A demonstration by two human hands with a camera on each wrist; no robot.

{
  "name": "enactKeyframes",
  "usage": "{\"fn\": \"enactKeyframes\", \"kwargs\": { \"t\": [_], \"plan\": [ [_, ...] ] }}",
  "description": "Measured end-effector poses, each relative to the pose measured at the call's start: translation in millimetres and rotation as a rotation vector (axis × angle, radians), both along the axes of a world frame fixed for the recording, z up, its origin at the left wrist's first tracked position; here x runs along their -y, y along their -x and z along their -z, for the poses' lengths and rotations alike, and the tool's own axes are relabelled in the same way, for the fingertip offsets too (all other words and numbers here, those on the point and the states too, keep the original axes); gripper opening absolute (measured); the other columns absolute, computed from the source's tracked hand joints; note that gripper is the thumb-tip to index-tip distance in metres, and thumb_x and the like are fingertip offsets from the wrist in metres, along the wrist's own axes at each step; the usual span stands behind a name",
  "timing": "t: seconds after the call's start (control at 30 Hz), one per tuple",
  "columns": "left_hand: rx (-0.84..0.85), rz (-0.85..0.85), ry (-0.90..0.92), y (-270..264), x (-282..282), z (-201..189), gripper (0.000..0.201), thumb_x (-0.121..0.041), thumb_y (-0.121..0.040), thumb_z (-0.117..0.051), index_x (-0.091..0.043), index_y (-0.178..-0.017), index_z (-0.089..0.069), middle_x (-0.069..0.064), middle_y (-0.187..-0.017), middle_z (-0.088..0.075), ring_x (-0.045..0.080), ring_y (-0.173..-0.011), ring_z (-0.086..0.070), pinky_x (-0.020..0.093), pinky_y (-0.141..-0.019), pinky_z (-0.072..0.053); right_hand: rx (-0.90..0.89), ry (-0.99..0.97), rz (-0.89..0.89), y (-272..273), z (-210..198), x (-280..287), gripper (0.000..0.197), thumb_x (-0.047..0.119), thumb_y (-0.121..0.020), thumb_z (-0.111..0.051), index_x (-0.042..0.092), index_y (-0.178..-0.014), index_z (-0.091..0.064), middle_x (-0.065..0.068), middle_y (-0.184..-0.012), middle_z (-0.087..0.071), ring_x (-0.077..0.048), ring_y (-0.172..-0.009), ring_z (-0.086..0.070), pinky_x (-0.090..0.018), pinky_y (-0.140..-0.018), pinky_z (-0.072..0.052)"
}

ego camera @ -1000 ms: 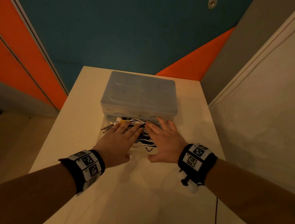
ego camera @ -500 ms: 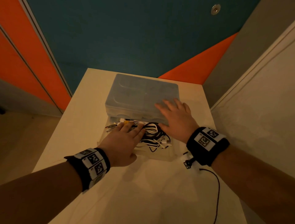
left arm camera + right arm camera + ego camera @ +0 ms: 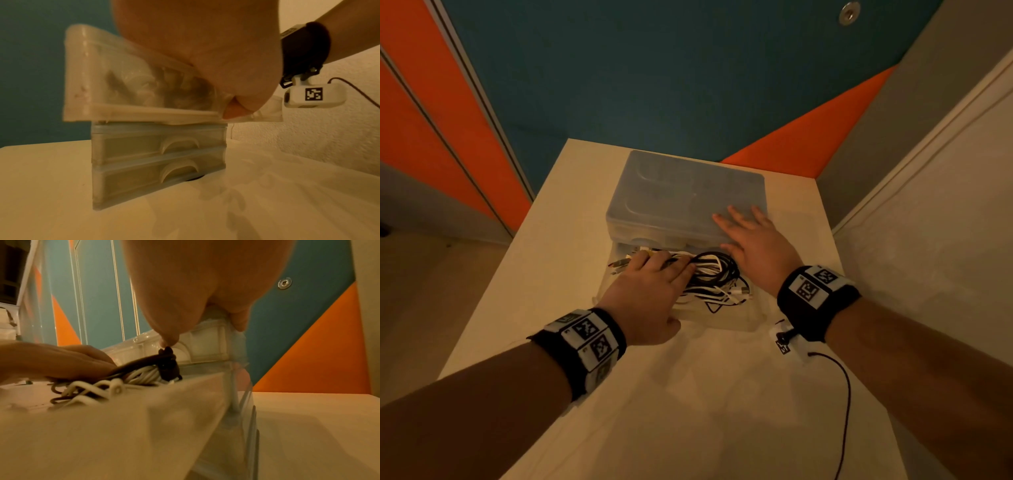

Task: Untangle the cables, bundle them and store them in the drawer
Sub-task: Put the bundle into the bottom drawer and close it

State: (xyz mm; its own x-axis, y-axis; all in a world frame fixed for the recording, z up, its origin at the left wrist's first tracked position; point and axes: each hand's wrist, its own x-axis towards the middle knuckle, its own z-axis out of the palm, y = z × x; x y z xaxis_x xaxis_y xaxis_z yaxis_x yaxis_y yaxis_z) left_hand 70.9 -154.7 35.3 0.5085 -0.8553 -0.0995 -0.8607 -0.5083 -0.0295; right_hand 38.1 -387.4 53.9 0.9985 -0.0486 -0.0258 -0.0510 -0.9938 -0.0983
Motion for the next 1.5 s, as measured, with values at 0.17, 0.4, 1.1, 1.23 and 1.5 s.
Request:
{"fn": "enactKeyframes", "kwargs": {
  "t": [0.17,0.4,1.1,1.23,1.5],
  "plan": [
    [-0.007,0.028,-0.047,0,-1,4,0.097,-0.056,-0.062,-0.055,-0.019,-0.149,-0.037,0.001,-0.153,-0.041,0.029,-0.131,-0.042,0.049,-0.107,-0.033,0.016,0.000,-0.011,10,3,5,0.054,0.038,-0.101,-0.042,0.032,-0.151,-0.024,-0.005,-0.158,-0.026,-0.043,-0.145,-0.018,-0.049,-0.119,-0.019],
    [0.062,0.083,-0.133,-5,5,-1,0.111,-0.054,-0.070,-0.057,-0.025,-0.154,0.010,-0.005,-0.164,-0.009,0.028,-0.132,-0.031,0.045,-0.106,-0.029,0.004,0.000,-0.026,2,7,2,0.053,0.041,-0.101,-0.036,0.033,-0.151,-0.023,-0.007,-0.157,-0.028,-0.039,-0.145,-0.020,-0.053,-0.117,-0.022],
    [0.041,-0.063,-0.107,5,24,4,0.095,-0.042,-0.072,-0.059,-0.021,-0.154,-0.016,0.001,-0.143,-0.034,0.030,-0.121,-0.039,0.043,-0.106,-0.032,0.039,0.014,-0.063,8,4,-2,0.050,0.035,-0.101,-0.044,0.025,-0.149,-0.034,-0.012,-0.153,-0.037,-0.042,-0.140,-0.032,-0.053,-0.114,-0.028],
    [0.065,-0.006,-0.035,-11,12,9,0.085,-0.050,-0.080,-0.061,-0.024,-0.153,-0.025,-0.007,-0.151,-0.040,0.024,-0.132,-0.041,0.042,-0.105,-0.032,0.048,0.001,-0.068,9,9,0,0.049,0.035,-0.101,-0.043,0.026,-0.148,-0.035,-0.012,-0.151,-0.040,-0.042,-0.139,-0.033,-0.052,-0.114,-0.028],
    [0.146,-0.025,0.292,-4,-1,34,0.084,-0.041,-0.057,-0.086,-0.022,-0.134,-0.057,0.002,-0.127,-0.062,0.028,-0.111,-0.057,0.044,-0.090,-0.046,0.078,-0.040,-0.043,15,4,-2,0.048,0.035,-0.101,-0.044,0.028,-0.147,-0.036,-0.008,-0.153,-0.037,-0.041,-0.143,-0.024,-0.045,-0.117,-0.022]
  ]
}}
